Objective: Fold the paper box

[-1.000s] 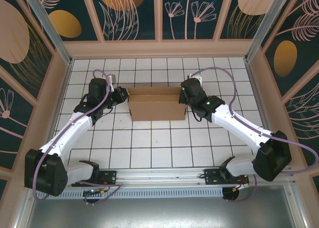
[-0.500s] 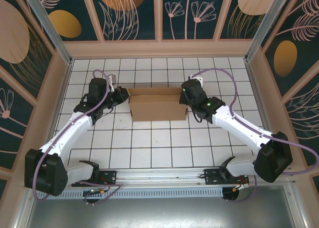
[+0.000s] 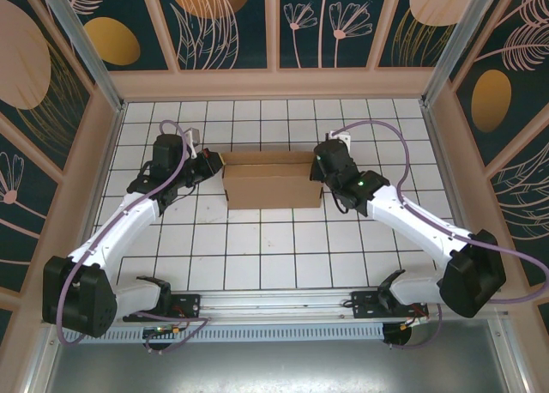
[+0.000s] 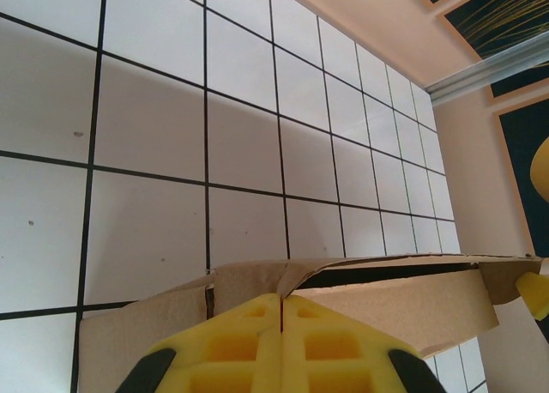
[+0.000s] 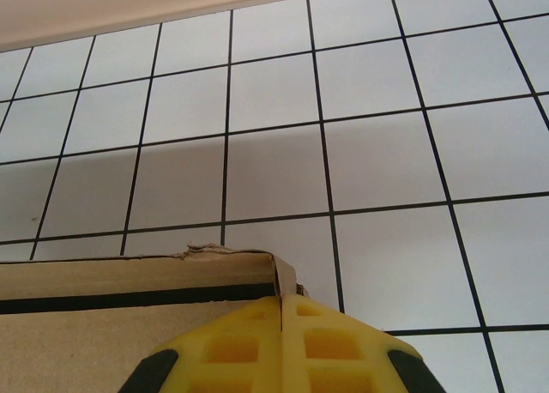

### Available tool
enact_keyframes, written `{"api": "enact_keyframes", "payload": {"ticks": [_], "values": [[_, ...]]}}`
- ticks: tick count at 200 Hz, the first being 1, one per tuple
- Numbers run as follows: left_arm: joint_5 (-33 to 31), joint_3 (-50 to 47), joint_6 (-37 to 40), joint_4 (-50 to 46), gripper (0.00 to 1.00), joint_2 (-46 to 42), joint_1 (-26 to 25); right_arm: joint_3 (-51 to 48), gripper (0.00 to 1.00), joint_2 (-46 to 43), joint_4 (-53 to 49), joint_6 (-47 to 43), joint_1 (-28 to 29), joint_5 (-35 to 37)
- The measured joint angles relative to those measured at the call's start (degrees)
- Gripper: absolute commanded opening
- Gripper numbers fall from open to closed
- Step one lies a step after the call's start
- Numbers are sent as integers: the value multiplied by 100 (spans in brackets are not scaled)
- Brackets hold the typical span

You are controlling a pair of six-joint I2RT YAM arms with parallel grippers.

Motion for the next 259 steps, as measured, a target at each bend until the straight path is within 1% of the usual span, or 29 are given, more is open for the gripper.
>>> {"api": "enact_keyframes", "payload": {"ticks": [72,128,164,197,215,259], "values": [[-2,-66,-31,129,0,0,0,-55,0,-63,37,234,0,-90],[-201,33,59,-22,0,52,24,509,0,92,-275,551,-83,-437],[-216,33,105,-22,0,57,37,529,0,136,-286,588,-92,-450],[-166,-68,116,87,0,42,37,50,0,31,-35,584,-92,-450],[-92,-236,90,160,0,-4,26,-323,0,-131,245,560,-90,-479],[96,-621,-17,151,0,-138,-7,-883,0,-407,479,540,-79,-586]]}}
